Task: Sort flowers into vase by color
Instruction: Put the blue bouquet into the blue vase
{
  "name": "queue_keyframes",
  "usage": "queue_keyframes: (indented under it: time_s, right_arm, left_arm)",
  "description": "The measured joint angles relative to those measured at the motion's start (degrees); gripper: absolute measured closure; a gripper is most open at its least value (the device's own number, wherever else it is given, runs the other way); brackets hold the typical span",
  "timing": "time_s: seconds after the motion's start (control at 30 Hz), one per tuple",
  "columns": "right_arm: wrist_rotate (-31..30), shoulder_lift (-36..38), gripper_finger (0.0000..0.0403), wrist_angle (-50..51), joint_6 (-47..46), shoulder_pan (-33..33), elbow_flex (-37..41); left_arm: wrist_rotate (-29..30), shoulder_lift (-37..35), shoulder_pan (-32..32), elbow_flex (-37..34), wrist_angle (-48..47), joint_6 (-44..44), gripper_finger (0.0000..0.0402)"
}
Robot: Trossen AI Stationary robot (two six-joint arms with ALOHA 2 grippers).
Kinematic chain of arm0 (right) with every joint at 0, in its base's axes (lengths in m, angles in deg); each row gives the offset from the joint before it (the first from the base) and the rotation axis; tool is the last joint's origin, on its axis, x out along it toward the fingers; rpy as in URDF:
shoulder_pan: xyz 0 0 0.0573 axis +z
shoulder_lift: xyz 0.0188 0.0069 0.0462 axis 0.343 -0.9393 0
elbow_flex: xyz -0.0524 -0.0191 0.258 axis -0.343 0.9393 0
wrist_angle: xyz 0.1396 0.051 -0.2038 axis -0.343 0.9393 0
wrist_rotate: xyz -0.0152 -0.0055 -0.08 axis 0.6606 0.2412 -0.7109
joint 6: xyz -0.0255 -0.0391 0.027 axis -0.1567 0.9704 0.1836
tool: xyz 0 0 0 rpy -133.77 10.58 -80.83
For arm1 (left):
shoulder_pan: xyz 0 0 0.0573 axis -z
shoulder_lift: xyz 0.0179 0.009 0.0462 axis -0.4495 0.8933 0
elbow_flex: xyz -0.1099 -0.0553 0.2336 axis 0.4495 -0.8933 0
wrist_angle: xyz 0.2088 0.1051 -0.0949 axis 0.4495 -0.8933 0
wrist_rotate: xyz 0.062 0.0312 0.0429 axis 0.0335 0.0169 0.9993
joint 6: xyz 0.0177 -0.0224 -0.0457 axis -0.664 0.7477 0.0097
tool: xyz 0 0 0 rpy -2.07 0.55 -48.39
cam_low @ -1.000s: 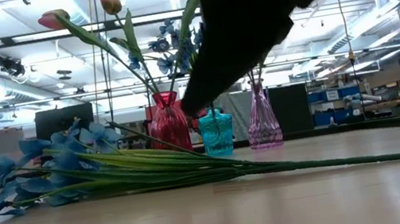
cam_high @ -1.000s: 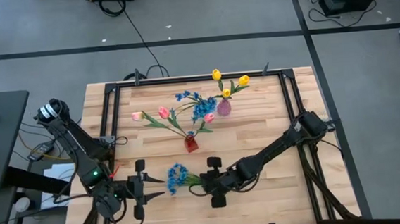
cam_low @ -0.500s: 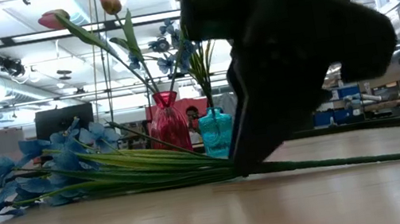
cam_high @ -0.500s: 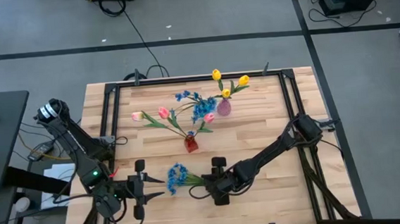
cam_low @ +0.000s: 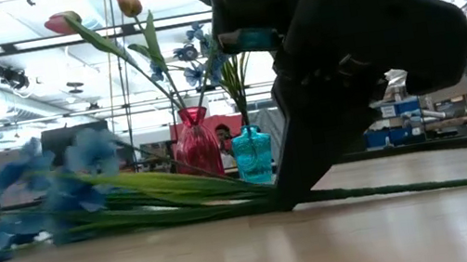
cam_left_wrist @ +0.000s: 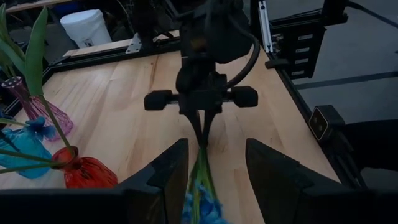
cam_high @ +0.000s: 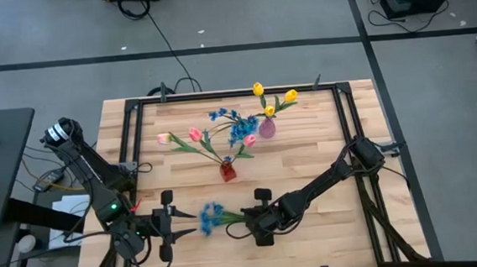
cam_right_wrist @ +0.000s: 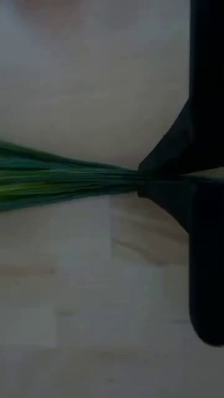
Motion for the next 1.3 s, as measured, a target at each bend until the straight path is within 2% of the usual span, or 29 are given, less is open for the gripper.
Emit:
queue_keyframes:
  time_s: [0.17, 0.37, 0.5, 0.63, 0.8, 1.0, 1.13, 1.2, 1.3]
  right_arm:
    - [-3.49, 3.93, 0.039, 5.65, -1.75, 0.05, 0.07]
    - [-17.39, 13.91, 0.0394, 9.19, -1.97, 2.53, 3.08]
    - [-25.99, 21.61, 0.0394, 3.66, -3.04, 3.96, 7.89]
    - [-31.08, 25.71, 0.0394, -9.95, 0.16, 4.15, 13.12]
    - [-31.77, 26.04, 0.0394, -30.66, 10.79, 3.15, 16.03]
    - [-29.46, 22.42, 0.0394, -52.54, 25.16, 2.91, 16.05]
    - [-27.19, 20.44, 0.0394, -60.42, 29.43, 2.84, 16.05]
    - [-26.1, 19.67, 0.0394, -62.32, 29.94, 2.79, 16.05]
    - [-24.44, 19.52, 0.0394, -62.65, 30.28, 2.53, 16.05]
  left_arm:
    - [1.94, 0.06, -0.04, 0.0, 1.51, 0.04, 0.0237]
    - [4.66, 1.31, -2.5, 0.0, 3.78, 0.12, 0.0237]
    - [4.68, 3.74, -5.26, 0.0, 4.76, -0.02, 0.0237]
    - [4.7, 6.45, -8.85, -0.03, 8.19, -0.52, 0.0237]
    - [3.78, 10.72, -12.15, -0.05, 20.49, -6.96, 0.0237]
    - [-1.94, 16.02, -16.27, -0.04, 35.27, -15.24, 0.0237]
    - [-4.05, 16.74, -18.75, -0.07, 39.29, -15.24, 0.0237]
    - [-4.69, 16.48, -19.61, -0.07, 40.39, -15.25, 0.0237]
    - [-8.89, 16.17, -20.51, -0.07, 43.09, -15.76, 0.0237]
